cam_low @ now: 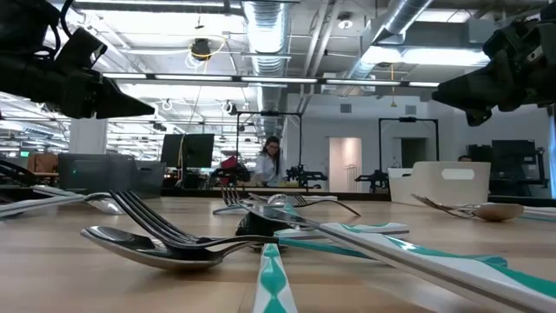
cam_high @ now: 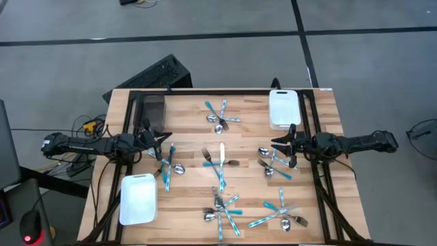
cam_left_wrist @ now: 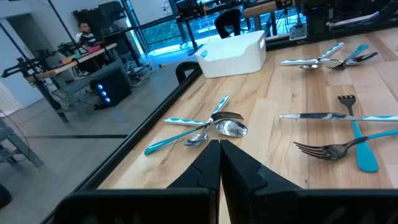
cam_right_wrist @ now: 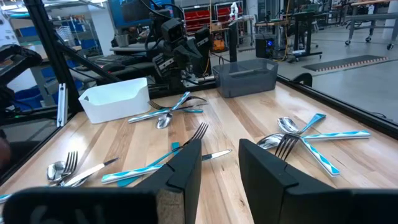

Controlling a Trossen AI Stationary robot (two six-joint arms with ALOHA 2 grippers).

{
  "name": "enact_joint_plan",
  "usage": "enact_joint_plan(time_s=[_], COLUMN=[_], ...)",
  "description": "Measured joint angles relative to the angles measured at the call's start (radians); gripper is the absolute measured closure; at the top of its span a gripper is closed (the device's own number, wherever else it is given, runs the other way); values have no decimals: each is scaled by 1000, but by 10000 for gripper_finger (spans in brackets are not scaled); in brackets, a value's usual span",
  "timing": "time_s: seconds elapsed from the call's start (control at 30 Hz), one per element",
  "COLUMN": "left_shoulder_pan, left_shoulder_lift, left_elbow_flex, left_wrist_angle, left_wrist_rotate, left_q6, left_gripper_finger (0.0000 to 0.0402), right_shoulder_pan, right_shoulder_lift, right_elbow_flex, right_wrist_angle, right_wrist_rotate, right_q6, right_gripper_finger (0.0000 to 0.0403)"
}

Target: Sort silverware by color (type)

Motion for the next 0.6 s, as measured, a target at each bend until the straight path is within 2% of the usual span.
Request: enact_joint_plan(time_s=[0.23,0.4,0.6], left_shoulder_pan=[0,0,0], left_shoulder_lift=[0,0,0], left_elbow_flex=[0,0,0], left_wrist_angle=[0,0,0], left_wrist_rotate=[0,0,0], left_q6=[1,74,37], left_gripper_finger=[401,401,401], right_shoulder_pan=[0,0,0], right_shoulder_lift=[0,0,0], right_elbow_flex=[0,0,0], right_wrist_angle=[0,0,0], right_wrist_rotate=[0,0,0], right_q6=[0,0,0], right_gripper_finger=[271,271,271])
